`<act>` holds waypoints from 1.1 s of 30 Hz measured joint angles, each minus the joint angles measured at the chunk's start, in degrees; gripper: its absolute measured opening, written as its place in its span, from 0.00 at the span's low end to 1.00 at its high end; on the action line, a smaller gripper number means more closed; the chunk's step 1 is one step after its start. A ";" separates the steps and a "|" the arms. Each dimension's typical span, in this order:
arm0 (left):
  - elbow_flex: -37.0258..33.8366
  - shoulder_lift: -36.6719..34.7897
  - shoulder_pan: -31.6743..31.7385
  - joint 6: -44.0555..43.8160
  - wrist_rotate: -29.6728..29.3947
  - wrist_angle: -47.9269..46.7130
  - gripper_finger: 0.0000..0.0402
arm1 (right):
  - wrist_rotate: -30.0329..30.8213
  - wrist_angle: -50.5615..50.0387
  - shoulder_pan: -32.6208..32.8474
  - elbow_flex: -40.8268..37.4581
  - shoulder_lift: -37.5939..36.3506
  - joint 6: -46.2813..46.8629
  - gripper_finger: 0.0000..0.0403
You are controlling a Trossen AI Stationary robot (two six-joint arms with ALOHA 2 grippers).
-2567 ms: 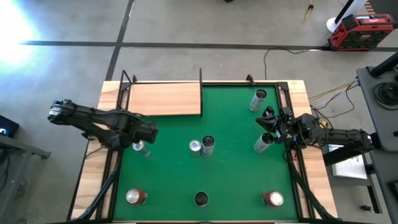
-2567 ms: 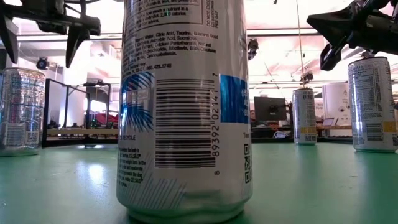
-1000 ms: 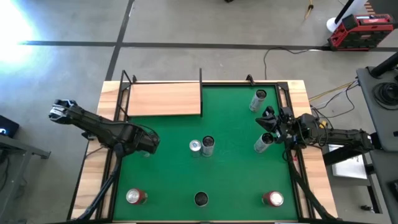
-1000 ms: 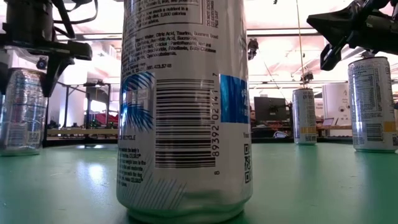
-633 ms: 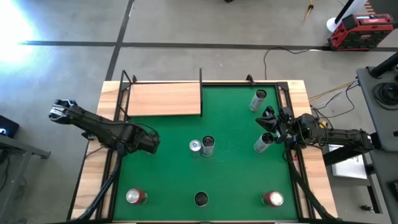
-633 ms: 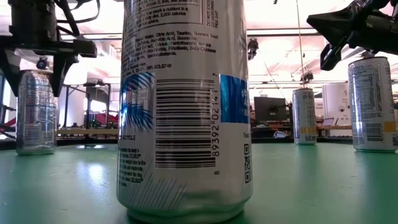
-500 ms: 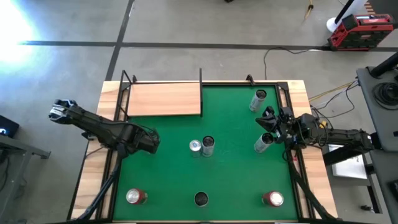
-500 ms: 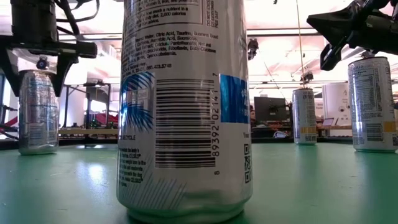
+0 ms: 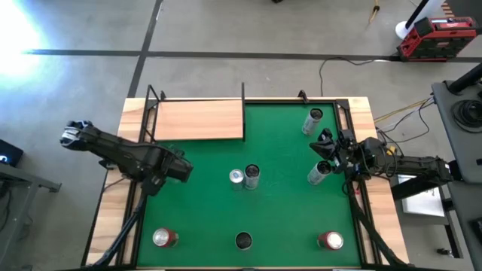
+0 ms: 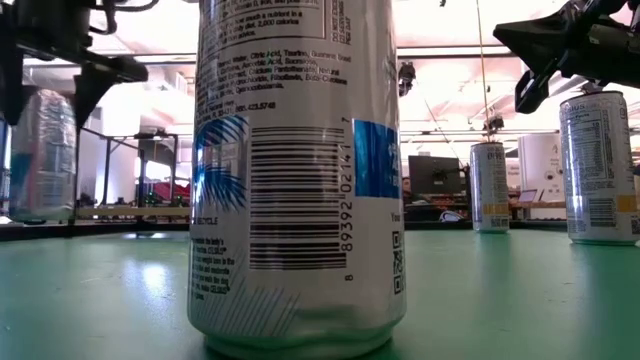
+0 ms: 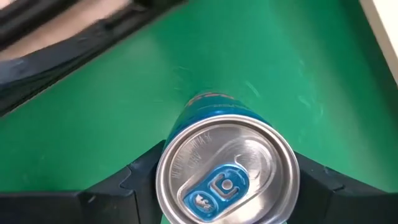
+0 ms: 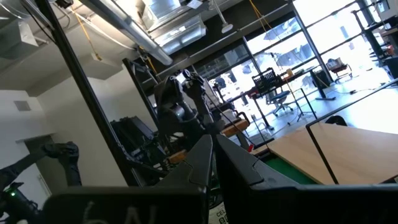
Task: Place canned beverage on shelf
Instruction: Put the left blue soda can on the shelf
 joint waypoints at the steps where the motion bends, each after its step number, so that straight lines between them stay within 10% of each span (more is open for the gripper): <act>1: 0.31 0.27 0.70 -2.17 0.83 -0.37 0.56 | -0.01 0.01 0.02 0.00 -0.01 0.01 0.03; 33: 1.14 4.02 18.98 -12.34 11.21 3.72 0.59 | 0.00 0.00 0.01 0.00 0.00 -0.01 0.03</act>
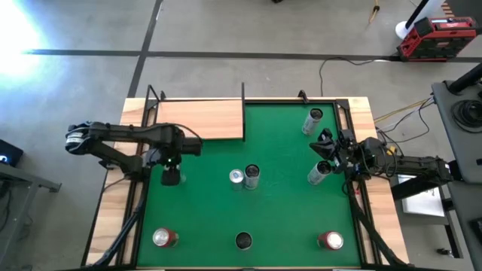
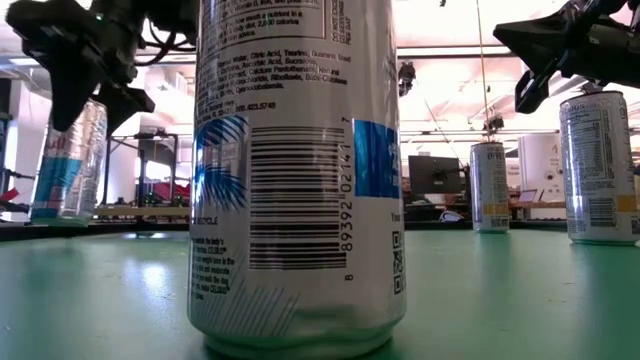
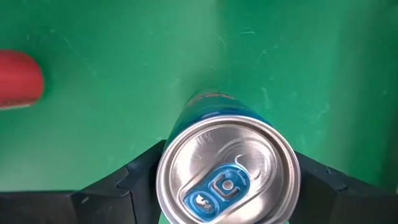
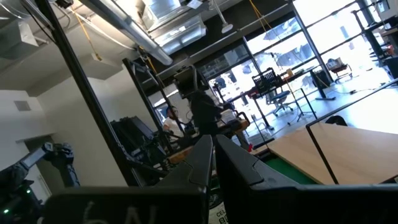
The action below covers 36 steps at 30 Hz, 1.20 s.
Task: Place canned beverage on shelf
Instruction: Put the left blue soda can on the shelf
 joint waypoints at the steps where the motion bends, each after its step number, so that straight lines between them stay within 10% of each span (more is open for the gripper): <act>1: 0.00 0.04 0.70 0.00 0.03 -0.06 0.59 | -0.01 0.00 -0.01 -0.02 0.00 0.02 0.03; 36: 2.40 6.03 14.84 0.04 -7.91 8.43 0.59 | 0.01 0.01 -0.01 0.00 0.00 0.01 0.03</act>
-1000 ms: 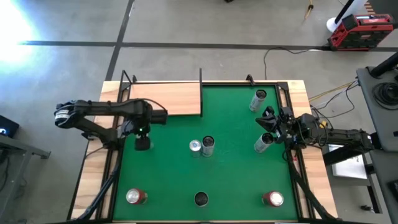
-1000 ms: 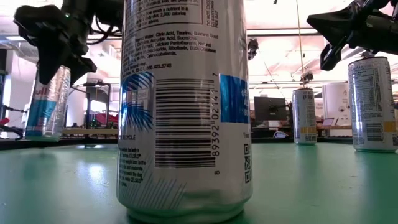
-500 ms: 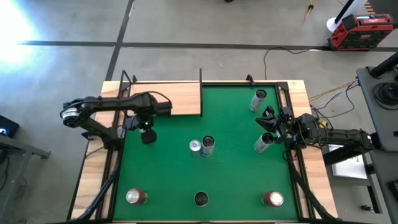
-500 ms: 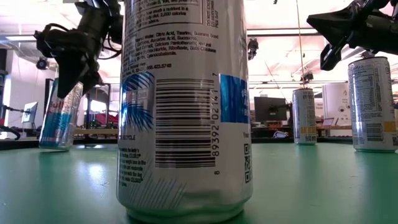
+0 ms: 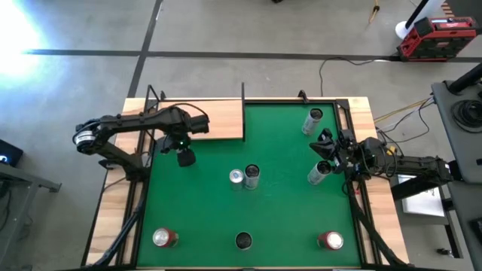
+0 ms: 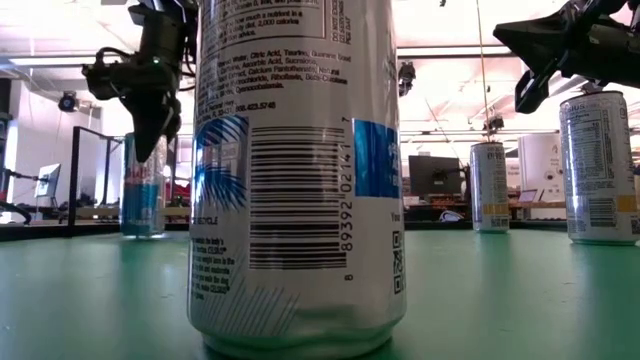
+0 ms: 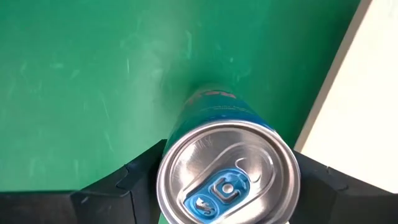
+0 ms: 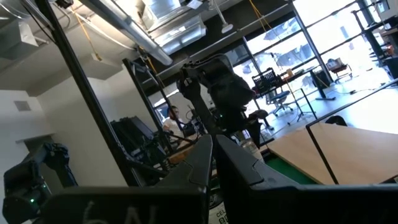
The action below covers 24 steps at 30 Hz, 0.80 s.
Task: Place canned beverage on shelf
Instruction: Put the left blue soda can on the shelf
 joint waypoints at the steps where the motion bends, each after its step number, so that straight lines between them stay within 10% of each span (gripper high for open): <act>1: -0.14 0.00 0.01 0.00 0.02 0.20 0.59 | 0.00 -0.01 0.01 -0.01 0.01 0.00 0.03; 24: -1.97 -0.11 -0.14 15.98 -7.62 1.03 0.76 | 0.00 0.00 0.00 0.00 0.01 -0.01 0.03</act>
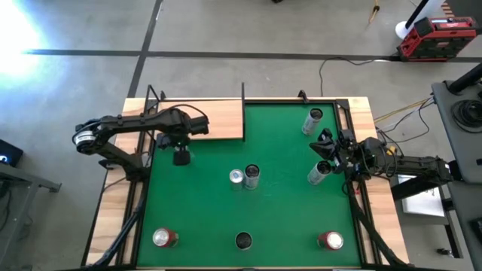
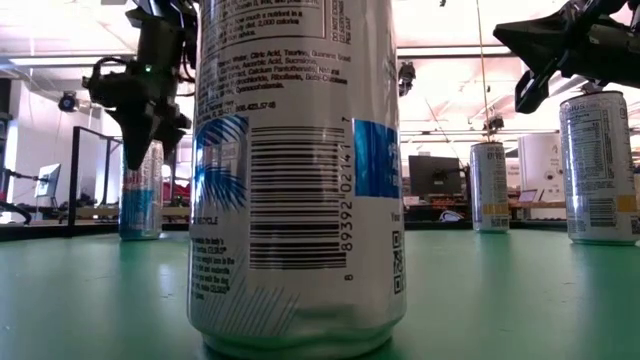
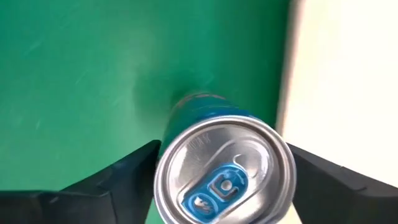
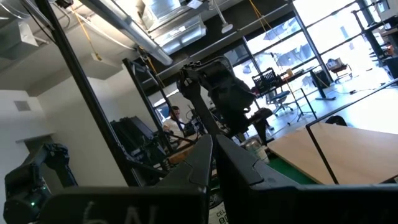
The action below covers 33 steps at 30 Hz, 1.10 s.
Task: Place canned beverage on shelf
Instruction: Put the left blue soda can on the shelf
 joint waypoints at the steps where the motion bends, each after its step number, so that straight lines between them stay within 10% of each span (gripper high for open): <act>1: 0.00 0.00 0.00 2.27 -0.80 0.03 0.78 | -0.01 0.00 0.00 0.00 0.00 0.00 0.03; 18: 1.00 0.04 -2.92 14.32 0.01 2.34 0.99 | -0.01 0.00 0.01 0.00 0.00 0.00 0.03; 33: 6.36 0.02 -3.82 71.47 0.81 -4.14 0.99 | -0.01 0.00 0.00 0.00 0.00 0.00 0.03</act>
